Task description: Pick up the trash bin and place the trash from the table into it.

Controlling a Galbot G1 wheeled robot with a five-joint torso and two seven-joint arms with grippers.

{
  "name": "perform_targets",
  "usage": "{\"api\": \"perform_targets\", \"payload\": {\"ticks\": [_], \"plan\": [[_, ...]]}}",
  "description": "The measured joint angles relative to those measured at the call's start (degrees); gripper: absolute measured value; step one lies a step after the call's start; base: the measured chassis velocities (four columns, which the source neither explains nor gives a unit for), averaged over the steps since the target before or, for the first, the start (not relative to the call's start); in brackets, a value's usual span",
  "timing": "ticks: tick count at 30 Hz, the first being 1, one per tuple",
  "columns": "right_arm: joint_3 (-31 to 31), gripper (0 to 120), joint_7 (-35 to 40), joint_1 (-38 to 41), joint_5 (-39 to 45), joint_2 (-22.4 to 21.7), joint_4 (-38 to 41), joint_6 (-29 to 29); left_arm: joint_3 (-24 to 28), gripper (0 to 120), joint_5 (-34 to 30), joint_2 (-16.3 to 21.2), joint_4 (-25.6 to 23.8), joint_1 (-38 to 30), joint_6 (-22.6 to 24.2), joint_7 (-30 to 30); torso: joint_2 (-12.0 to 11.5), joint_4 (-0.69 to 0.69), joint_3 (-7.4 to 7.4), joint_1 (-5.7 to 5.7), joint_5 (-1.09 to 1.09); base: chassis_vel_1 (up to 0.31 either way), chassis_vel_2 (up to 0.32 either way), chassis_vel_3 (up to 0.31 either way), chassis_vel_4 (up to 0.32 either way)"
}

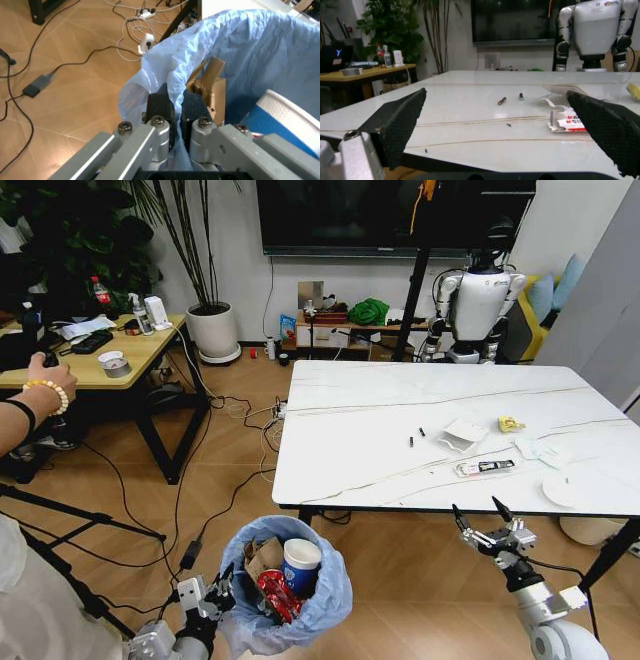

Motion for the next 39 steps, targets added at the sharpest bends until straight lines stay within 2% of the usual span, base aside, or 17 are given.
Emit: {"api": "perform_targets", "payload": {"ticks": [17, 24, 39], "plan": [[-1.48, 100, -1.45, 1.25, 0.48, 0.97, -2.28, 0.77, 0.77, 0, 0.61, -0.55, 1.30, -0.80, 0.19, -0.43, -0.01, 0.00, 0.00, 0.01, -0.01, -0.086, -0.078, 0.078, 0.089], [-2.82, 100, -2.39, 2.01, 0.46, 1.49, -4.44, 1.54, 0.66, 0, 0.10, 0.43, 1.80, -1.14, 0.28, -0.52, -0.01, 0.00, 0.00, 0.00, 0.02, -0.088, -0.102, 0.092, 0.094], [-2.90, 100, -1.90, 1.51, -0.36, 1.56, -3.07, 1.09, 1.33, 0, -0.82, 0.40, 2.55, -2.61, 0.09, -0.21, -0.01, 0.00, 0.00, 0.00, 0.01, -0.096, -0.101, 0.096, 0.099]]}}
